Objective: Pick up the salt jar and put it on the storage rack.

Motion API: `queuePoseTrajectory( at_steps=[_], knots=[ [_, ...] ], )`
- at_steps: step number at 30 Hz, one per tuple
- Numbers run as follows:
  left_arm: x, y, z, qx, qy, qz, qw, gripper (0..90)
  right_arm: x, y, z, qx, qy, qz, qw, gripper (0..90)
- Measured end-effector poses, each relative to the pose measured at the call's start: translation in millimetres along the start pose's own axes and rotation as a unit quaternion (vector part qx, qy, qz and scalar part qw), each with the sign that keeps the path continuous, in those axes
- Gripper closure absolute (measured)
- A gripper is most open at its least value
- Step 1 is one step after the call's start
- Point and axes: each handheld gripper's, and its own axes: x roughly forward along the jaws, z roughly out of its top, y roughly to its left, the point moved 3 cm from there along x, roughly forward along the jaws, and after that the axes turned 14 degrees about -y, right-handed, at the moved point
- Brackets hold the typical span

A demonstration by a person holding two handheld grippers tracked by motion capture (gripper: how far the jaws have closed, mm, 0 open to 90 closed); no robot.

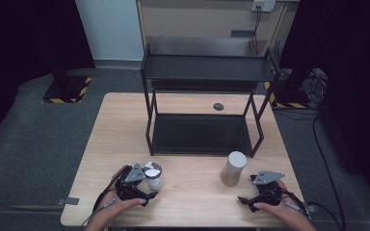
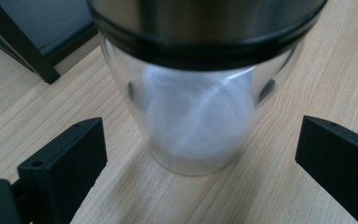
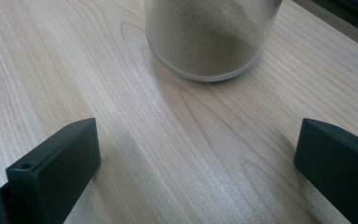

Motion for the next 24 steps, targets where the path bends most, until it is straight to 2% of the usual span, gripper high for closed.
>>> queuePoseTrajectory(
  at_steps=[24],
  knots=[
    [7.9, 1.3, 1.6, -0.018, -0.02, 0.002, 0.9996, 2.0, 0.0, 0.0, 0.0, 0.0, 0.0, 0.0, 1.0, 1.4]
  ],
)
